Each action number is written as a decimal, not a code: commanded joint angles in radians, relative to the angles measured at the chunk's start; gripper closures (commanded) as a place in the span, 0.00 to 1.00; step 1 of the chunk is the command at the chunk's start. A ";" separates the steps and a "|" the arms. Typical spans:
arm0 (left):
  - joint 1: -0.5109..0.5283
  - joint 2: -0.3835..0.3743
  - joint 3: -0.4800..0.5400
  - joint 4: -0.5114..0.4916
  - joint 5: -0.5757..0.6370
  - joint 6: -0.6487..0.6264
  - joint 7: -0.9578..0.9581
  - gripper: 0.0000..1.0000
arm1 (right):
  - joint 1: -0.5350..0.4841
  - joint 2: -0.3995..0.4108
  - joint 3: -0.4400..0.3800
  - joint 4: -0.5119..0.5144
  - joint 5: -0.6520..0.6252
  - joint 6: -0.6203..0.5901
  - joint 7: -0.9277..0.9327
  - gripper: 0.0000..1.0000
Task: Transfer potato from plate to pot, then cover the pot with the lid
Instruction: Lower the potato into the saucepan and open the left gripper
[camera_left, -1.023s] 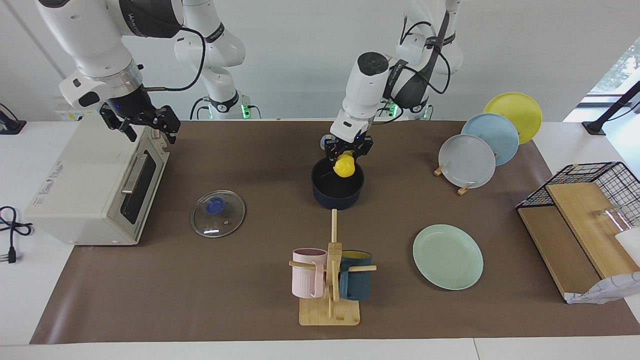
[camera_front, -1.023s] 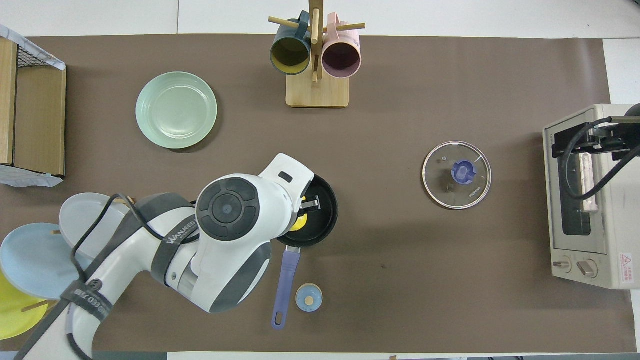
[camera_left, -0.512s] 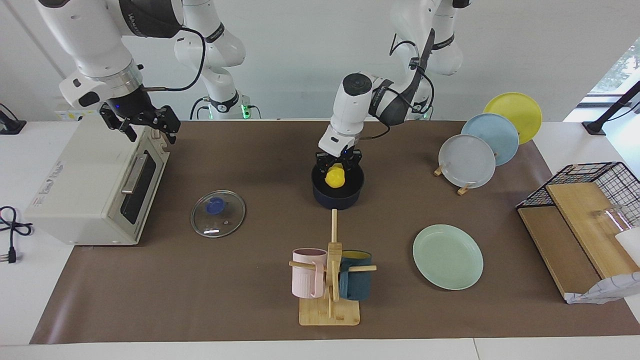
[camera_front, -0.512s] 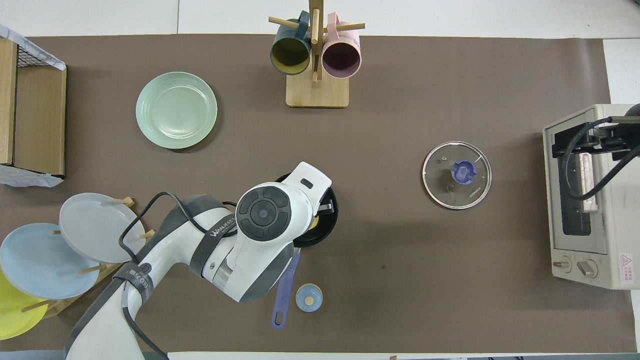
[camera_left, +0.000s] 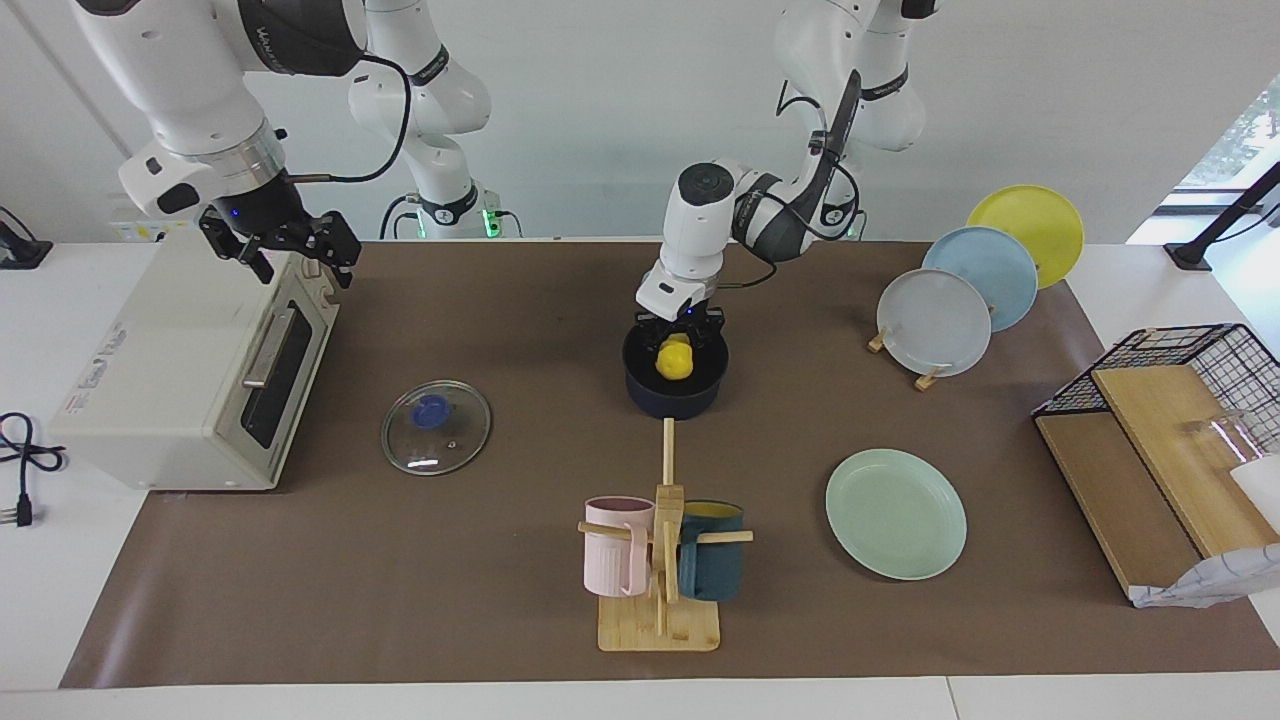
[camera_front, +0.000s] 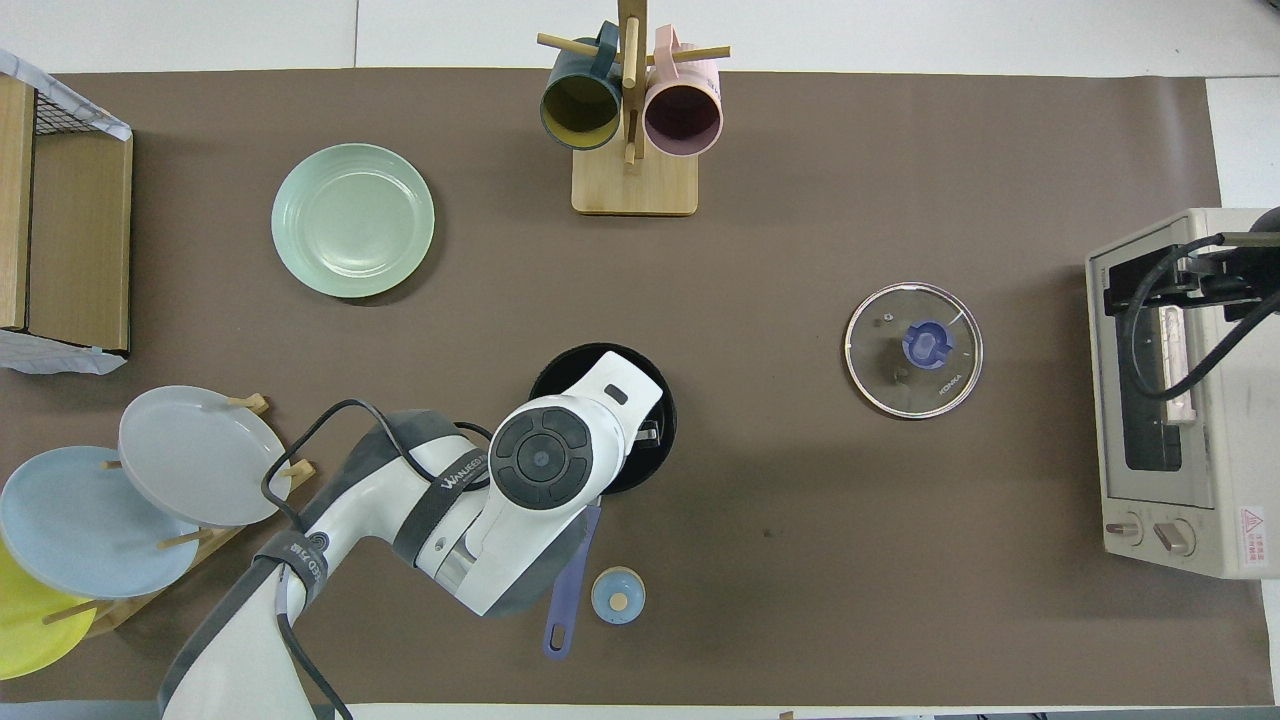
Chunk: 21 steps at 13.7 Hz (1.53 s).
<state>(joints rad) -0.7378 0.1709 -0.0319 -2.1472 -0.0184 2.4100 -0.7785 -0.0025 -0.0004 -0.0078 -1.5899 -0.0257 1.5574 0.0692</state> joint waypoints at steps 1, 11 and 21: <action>-0.022 -0.005 0.020 -0.033 0.035 0.041 -0.002 1.00 | -0.014 -0.012 0.011 -0.008 0.010 -0.003 0.001 0.00; -0.037 0.006 0.020 -0.025 0.057 0.028 0.002 0.00 | -0.014 -0.012 0.011 -0.008 0.010 -0.003 0.001 0.00; 0.266 -0.186 0.029 0.387 -0.038 -0.664 0.325 0.00 | -0.016 -0.012 0.011 -0.008 0.010 0.004 0.000 0.00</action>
<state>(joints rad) -0.5714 0.0272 -0.0020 -1.8540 -0.0232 1.8963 -0.5601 -0.0025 -0.0004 -0.0078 -1.5899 -0.0257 1.5573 0.0692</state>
